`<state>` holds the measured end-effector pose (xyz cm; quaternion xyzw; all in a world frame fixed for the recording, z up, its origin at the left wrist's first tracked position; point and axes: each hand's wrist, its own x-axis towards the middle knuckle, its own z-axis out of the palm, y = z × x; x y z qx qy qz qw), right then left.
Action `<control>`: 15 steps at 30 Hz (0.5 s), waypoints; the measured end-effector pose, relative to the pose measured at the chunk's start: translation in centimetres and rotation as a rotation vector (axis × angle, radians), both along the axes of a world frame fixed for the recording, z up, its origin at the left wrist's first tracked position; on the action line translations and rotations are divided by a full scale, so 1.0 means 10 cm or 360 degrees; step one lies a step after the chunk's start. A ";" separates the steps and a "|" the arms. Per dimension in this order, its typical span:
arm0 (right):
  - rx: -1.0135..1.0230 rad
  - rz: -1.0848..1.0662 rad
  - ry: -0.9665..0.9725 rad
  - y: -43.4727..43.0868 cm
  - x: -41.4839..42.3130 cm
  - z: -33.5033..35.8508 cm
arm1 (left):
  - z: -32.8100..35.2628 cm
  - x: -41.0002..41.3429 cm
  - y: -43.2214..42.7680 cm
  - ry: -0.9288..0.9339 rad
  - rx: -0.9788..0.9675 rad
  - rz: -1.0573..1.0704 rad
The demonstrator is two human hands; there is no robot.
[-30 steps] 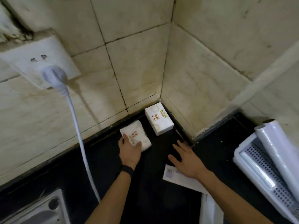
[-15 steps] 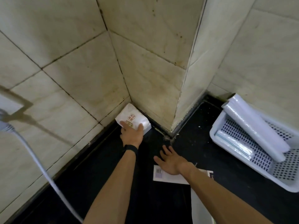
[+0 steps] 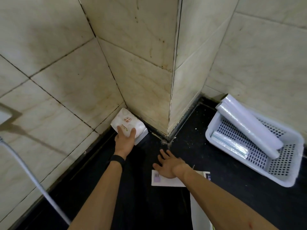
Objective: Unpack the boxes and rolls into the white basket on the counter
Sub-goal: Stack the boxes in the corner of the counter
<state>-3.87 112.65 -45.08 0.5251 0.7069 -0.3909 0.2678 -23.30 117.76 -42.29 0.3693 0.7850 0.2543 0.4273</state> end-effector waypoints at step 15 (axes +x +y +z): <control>0.0845 -0.1140 0.0700 -0.85 1.11 0.68 | 0.12 0.76 -1.17 0.0663 0.0086 -0.1054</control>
